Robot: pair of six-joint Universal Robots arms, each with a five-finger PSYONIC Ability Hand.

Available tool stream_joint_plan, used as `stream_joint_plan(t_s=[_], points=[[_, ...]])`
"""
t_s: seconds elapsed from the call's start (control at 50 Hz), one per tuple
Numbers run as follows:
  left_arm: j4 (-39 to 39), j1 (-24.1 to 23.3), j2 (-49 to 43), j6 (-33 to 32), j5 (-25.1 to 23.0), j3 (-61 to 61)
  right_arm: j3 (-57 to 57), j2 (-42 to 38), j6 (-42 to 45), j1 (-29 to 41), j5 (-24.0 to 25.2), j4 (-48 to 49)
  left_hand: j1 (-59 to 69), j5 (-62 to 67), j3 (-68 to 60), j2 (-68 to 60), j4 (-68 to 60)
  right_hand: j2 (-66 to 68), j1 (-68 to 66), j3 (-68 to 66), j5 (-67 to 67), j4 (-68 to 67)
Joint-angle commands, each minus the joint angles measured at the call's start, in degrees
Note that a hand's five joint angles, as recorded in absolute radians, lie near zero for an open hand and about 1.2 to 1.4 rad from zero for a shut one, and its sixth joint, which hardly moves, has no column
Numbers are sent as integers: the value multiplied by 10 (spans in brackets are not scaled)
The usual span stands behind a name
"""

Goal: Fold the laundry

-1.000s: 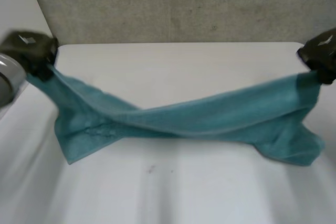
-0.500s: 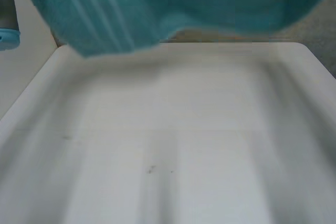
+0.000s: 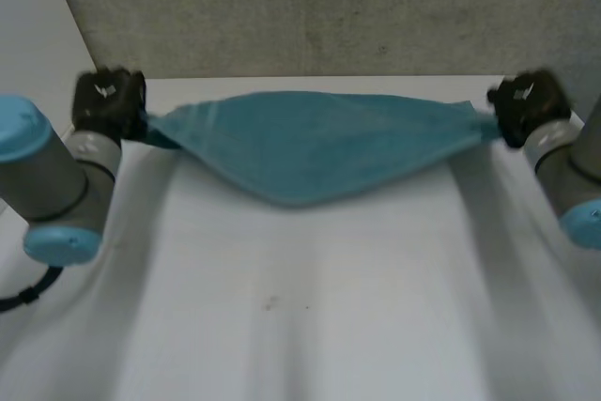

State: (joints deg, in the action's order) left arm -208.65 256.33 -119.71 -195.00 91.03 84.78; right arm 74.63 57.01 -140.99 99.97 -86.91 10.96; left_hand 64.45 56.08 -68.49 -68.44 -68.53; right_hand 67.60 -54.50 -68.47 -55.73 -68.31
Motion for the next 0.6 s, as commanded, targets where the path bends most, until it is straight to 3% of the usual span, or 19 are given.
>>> stream_joint_plan(t_s=[0.02,0.16,0.26,0.4,0.48,0.6], points=[[-6,-3,-18,-15,-3,43,37,-29,2,-2,-13,-4,155,139,-115,-116,-115,124,-255,-115,-143,-117],[28,2,62,-49,-3,119,84,84,9,-2,-14,-65,155,139,-115,-116,-115,124,-255,-115,-143,-117],[134,10,146,-113,-3,179,108,151,23,-16,-9,-159,155,139,-115,-116,-115,124,-255,-115,-143,-117],[287,42,264,-181,-5,192,155,237,196,-83,-8,-339,155,139,-115,-116,-115,124,-255,-115,-143,-117],[341,59,338,-191,-30,186,167,280,229,-86,-9,-363,155,139,-115,-116,-115,124,-255,-115,-143,-117],[342,71,358,-192,-74,192,183,300,229,-86,-3,-353,155,139,-115,-116,-115,124,-255,-115,-143,-117]])
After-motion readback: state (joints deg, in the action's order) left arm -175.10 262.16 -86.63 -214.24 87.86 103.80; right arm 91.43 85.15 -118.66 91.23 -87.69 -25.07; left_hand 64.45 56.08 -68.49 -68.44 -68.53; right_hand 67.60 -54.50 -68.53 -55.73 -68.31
